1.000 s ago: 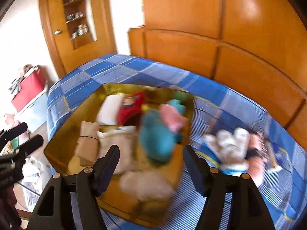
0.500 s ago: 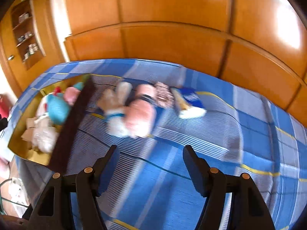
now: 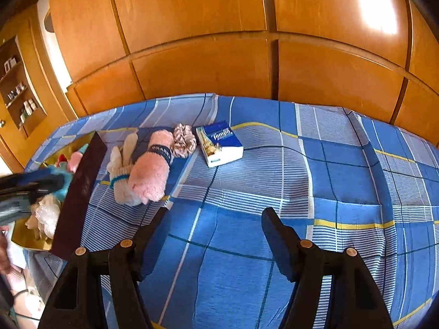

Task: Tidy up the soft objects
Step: 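Move the left tool to the white knit glove with blue cuff and grasp it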

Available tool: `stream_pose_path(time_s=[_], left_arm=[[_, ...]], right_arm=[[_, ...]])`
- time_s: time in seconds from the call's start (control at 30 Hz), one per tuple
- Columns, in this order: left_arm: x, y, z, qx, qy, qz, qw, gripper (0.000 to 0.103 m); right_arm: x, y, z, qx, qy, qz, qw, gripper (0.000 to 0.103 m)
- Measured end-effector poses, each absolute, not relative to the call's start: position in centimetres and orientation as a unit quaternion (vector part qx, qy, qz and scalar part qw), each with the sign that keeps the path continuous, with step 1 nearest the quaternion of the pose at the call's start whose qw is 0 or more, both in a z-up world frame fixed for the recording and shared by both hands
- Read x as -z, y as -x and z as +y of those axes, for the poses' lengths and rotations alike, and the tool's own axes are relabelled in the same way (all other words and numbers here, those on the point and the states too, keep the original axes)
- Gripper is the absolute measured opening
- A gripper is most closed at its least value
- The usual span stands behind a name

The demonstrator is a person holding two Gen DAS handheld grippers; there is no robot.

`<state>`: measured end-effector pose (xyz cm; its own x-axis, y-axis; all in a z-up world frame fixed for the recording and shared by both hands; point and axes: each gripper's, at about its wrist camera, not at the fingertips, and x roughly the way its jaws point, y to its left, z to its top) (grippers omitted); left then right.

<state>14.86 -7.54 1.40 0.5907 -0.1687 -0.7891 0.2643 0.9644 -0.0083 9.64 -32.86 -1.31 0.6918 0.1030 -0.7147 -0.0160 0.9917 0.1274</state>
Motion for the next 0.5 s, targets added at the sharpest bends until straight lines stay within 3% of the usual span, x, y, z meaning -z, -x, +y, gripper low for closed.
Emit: stream_pose_path(time_s=[0.33, 0.5], left_arm=[[3.1, -21.7, -10.8, 0.085, -0.018, 0.502, 0.86, 0.056], [4.0, -23.5, -11.8, 0.077, -0.011, 0.506, 0.859, 0.066]], right_arm=[[0.7, -9.5, -32.8, -0.044, -0.075, 0.384, 0.919, 0.069], [0.6, -9.7, -33.0, -0.045, -0.082, 0.383, 0.919, 0.069]])
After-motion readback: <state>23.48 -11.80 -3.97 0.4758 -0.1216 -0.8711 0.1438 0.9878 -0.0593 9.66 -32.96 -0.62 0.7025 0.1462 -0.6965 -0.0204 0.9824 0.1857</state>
